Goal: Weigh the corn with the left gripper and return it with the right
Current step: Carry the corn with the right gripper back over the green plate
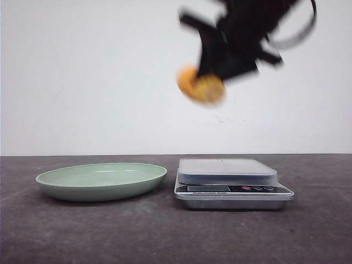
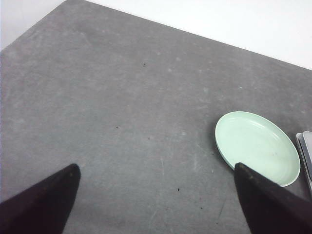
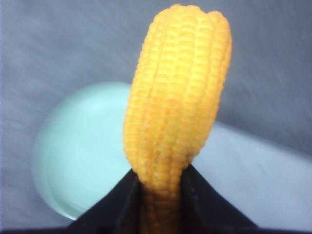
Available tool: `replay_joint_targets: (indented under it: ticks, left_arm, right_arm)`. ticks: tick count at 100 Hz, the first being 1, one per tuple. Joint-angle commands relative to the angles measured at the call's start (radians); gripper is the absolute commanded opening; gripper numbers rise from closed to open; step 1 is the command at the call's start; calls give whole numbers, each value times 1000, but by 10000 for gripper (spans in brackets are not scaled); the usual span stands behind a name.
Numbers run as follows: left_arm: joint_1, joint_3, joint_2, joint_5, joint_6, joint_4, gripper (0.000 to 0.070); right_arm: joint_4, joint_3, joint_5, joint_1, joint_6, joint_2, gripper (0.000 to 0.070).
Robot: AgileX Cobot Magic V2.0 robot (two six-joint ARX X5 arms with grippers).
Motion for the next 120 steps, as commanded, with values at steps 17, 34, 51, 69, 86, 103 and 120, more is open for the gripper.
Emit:
replay_joint_targets:
  ticks: [17,34,51,69,86,103,120]
  left_arm:
    - [-4,11,-4,-5,21,-14,596]
    - [-4,11,-4,-5,23,-20,596]
    - [-4,11,-4,-5,23,-21,596]
    - [-4,11,-4,-5,23,-20,596]
    - [-4,11,-4,-5,23,-23,596]
    - [-4,11,-4,-4,24,-25,596]
    - [-4,11,-4,-4,24,-25,596]
  right_arm:
    - [-84,293,34,136,-31,114,0]
    - [-137,456,34,175,-22,275,0]
    - [-211,562,35,185,-20,458,0]
    - [-231,568,34,180,8,589,0]
    - [-250,568,19,177,8,662,119]
    - [-258,568,15,177,21,682,557]
    - [-252,568,20,176,28,668,564]
